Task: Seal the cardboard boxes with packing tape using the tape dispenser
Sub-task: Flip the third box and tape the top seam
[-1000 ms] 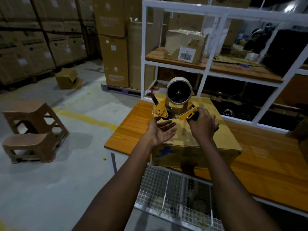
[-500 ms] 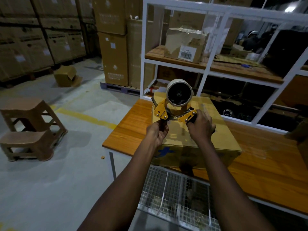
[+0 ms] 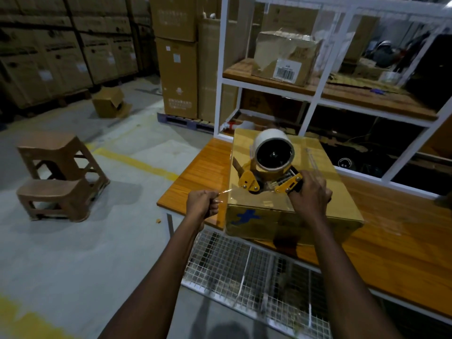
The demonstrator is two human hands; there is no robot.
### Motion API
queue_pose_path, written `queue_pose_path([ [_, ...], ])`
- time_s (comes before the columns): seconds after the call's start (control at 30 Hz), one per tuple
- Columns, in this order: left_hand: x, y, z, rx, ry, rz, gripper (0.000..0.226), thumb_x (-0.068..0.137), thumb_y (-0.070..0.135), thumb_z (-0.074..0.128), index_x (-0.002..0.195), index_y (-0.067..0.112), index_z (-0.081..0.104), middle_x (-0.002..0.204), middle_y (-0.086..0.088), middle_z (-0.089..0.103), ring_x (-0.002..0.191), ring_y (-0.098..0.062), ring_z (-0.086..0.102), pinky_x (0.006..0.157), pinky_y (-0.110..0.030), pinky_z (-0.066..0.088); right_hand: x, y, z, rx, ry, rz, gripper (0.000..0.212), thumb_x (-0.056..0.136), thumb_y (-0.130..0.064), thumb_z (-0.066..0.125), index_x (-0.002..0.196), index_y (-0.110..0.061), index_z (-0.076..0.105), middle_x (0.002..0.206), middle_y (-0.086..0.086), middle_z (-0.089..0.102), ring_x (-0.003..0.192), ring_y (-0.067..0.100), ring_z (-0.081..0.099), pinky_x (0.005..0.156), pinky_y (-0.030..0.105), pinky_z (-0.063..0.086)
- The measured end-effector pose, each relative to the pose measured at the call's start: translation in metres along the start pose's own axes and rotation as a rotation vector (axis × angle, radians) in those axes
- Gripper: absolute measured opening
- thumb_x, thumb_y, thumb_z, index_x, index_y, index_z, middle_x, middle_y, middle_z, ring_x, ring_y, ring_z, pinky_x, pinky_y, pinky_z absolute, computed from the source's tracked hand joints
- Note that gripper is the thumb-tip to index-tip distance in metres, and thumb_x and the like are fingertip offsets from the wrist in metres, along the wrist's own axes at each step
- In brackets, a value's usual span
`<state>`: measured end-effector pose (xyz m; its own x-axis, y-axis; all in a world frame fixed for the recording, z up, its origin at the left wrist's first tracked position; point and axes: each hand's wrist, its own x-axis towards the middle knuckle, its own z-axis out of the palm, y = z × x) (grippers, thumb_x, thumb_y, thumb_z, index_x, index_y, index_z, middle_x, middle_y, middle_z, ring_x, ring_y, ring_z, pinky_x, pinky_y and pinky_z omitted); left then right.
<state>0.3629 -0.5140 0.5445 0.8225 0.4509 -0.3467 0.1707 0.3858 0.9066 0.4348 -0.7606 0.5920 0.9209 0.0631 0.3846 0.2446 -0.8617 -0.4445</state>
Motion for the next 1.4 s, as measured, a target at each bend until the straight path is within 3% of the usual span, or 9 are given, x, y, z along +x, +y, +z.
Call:
queue_pose_path([
  [0.4, 0.018, -0.039, -0.006, 0.180, -0.033, 0.043, 0.018, 0.096, 0.010, 0.060, 0.082, 0.002, 0.066, 0.060, -0.007, 0.059, 0.041, -0.015, 0.047, 0.040, -0.024, 0.040, -0.020, 0.017, 0.006, -0.113, -0.028, -0.005, 0.035, 0.083, -0.020, 0.072, 0.116, -0.016, 0.060, 0.112, 0.009, 0.059, 0.107, 0.036, 0.043, 0.082, 0.043, 0.026],
  [0.73, 0.029, -0.055, -0.004, 0.724, -0.099, 0.334, 0.026, 0.099, 0.037, 0.056, 0.084, 0.016, 0.056, 0.068, -0.003, 0.067, 0.051, -0.021, 0.061, 0.055, -0.039, 0.054, -0.023, 0.010, 0.001, -0.363, -0.119, -0.067, 0.052, 0.080, -0.016, 0.072, 0.129, -0.022, 0.053, 0.118, 0.008, 0.054, 0.108, 0.037, 0.042, 0.086, 0.044, 0.031],
  [0.9, 0.032, -0.050, -0.011, 0.822, -0.117, 0.260, 0.038, 0.094, 0.056, 0.054, 0.102, 0.021, 0.043, 0.083, -0.006, 0.072, 0.060, -0.028, 0.066, 0.061, -0.047, 0.058, -0.027, 0.009, 0.002, -0.372, -0.114, -0.056, 0.051, 0.080, -0.018, 0.071, 0.127, -0.021, 0.053, 0.116, 0.008, 0.054, 0.107, 0.038, 0.043, 0.086, 0.045, 0.032],
  [1.0, 0.028, -0.048, -0.018, 0.850, -0.189, 0.113, 0.054, 0.089, 0.068, 0.051, 0.102, 0.017, 0.040, 0.087, -0.011, 0.071, 0.063, -0.028, 0.068, 0.052, -0.036, 0.055, -0.028, 0.010, 0.002, -0.378, -0.103, -0.059, 0.052, 0.078, -0.017, 0.072, 0.126, -0.021, 0.053, 0.115, 0.008, 0.054, 0.105, 0.037, 0.044, 0.084, 0.044, 0.031],
  [1.1, 0.023, -0.057, -0.021, 0.867, -0.172, 0.179, 0.043, 0.092, 0.054, 0.058, 0.104, 0.014, 0.048, 0.092, -0.012, 0.072, 0.069, -0.026, 0.069, 0.055, -0.037, 0.055, -0.028, 0.011, 0.002, -0.378, -0.093, -0.067, 0.052, 0.078, -0.016, 0.072, 0.126, -0.021, 0.053, 0.114, 0.009, 0.054, 0.104, 0.037, 0.044, 0.083, 0.044, 0.032],
  [1.17, 0.015, -0.062, -0.016, 0.781, -0.081, 0.331, 0.023, 0.096, 0.020, 0.059, 0.117, 0.012, 0.060, 0.106, -0.014, 0.072, 0.081, -0.026, 0.070, 0.072, -0.040, 0.058, -0.029, 0.011, 0.003, -0.376, -0.087, -0.062, 0.051, 0.078, -0.017, 0.071, 0.126, -0.021, 0.053, 0.113, 0.009, 0.054, 0.103, 0.037, 0.044, 0.083, 0.044, 0.032],
  [1.23, 0.004, -0.064, -0.005, 0.692, -0.042, 0.493, 0.047, 0.091, -0.006, 0.051, 0.136, 0.007, 0.057, 0.128, -0.013, 0.065, 0.105, -0.027, 0.065, 0.088, -0.034, 0.054, -0.030, 0.011, 0.004, -0.364, -0.083, -0.058, 0.050, 0.078, -0.017, 0.071, 0.125, -0.020, 0.054, 0.112, 0.009, 0.054, 0.102, 0.036, 0.045, 0.083, 0.044, 0.032],
  [1.33, -0.009, -0.075, 0.003, 0.691, -0.157, 0.569, 0.066, 0.090, -0.007, 0.051, 0.151, 0.012, 0.035, 0.132, -0.012, 0.060, 0.095, -0.023, 0.066, 0.080, -0.019, 0.051, -0.030, 0.013, 0.005, -0.363, -0.070, -0.063, 0.049, 0.079, -0.019, 0.071, 0.124, -0.019, 0.054, 0.111, 0.009, 0.055, 0.100, 0.036, 0.045, 0.082, 0.044, 0.033],
  [1.4, -0.008, -0.090, 0.000, 0.791, -0.224, 0.563, 0.072, 0.093, 0.008, 0.054, 0.157, 0.019, 0.022, 0.138, -0.009, 0.056, 0.102, -0.024, 0.064, 0.082, -0.025, 0.052, -0.030, 0.014, 0.006, -0.359, -0.067, -0.061, 0.049, 0.079, -0.019, 0.072, 0.124, -0.019, 0.054, 0.112, 0.009, 0.055, 0.100, 0.036, 0.045, 0.083, 0.044, 0.033],
])
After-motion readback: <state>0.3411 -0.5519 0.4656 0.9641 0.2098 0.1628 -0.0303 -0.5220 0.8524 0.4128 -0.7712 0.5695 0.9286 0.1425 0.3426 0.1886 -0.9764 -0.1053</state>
